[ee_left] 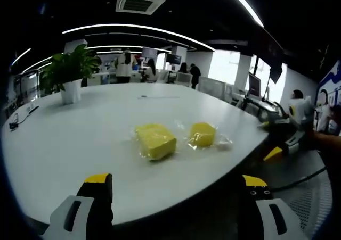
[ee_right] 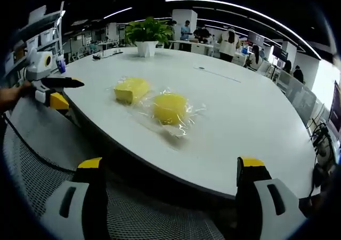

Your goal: Compare the silicone blocks by pressing each to a similar depth, holding the contact briefly, and releasing to observe deformation and rebound differences across the visible hardness samples.

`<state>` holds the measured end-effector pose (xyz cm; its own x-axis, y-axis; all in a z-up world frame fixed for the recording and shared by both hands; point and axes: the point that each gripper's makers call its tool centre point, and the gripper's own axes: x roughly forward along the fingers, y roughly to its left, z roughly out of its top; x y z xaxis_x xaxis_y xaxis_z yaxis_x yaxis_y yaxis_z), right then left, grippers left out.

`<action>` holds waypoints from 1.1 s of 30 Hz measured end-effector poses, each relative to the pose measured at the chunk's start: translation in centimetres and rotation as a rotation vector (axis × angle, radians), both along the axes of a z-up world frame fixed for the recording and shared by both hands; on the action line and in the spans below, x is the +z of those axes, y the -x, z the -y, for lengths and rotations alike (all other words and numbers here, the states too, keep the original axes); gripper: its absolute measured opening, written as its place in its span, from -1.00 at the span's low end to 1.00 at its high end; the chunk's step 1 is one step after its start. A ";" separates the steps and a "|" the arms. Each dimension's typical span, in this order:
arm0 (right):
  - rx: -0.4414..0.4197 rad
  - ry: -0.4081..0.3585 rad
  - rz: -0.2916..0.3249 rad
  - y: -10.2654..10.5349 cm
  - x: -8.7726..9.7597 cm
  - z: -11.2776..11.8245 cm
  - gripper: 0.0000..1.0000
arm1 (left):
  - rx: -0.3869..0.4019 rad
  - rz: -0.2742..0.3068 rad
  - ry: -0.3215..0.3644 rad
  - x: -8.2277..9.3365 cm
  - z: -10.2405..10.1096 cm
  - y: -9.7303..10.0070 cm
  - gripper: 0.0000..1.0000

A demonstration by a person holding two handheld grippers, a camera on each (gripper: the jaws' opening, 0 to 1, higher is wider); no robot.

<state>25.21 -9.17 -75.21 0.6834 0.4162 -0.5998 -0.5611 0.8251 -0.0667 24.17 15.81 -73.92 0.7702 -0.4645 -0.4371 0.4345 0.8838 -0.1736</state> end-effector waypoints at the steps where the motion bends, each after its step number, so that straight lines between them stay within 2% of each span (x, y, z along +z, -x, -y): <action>1: 0.002 0.001 -0.001 0.0 0.0 0.0 0.92 | 0.004 0.001 0.001 0.0 0.0 0.0 0.99; 4: 0.006 -0.005 0.006 -0.1 0.1 -0.1 0.92 | 0.018 0.014 0.006 0.3 -0.1 -0.2 0.99; 10: 0.004 -0.001 0.010 -0.2 0.1 -0.1 0.92 | -0.012 -0.009 -0.001 0.1 0.6 0.1 0.99; 13: 0.009 0.010 -0.009 -0.2 -0.2 -0.1 0.92 | -0.015 -0.019 -0.001 -0.1 0.4 0.1 0.99; 17: 0.035 0.014 -0.023 0.3 -0.5 -0.3 0.87 | -0.008 0.001 0.024 0.3 0.4 -0.1 0.99; 26: 0.017 0.041 0.003 -0.1 -0.4 0.3 0.82 | -0.043 -0.014 0.018 -0.2 0.7 0.0 0.99; 33: 0.025 0.042 0.007 -0.1 -0.3 0.2 0.80 | -0.028 -0.016 0.010 -0.1 0.5 0.0 0.98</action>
<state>25.35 -9.38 -75.53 0.6771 0.4079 -0.6125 -0.5809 0.8072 -0.1046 24.19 15.27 -74.07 0.7496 -0.4901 -0.4449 0.4561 0.8695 -0.1892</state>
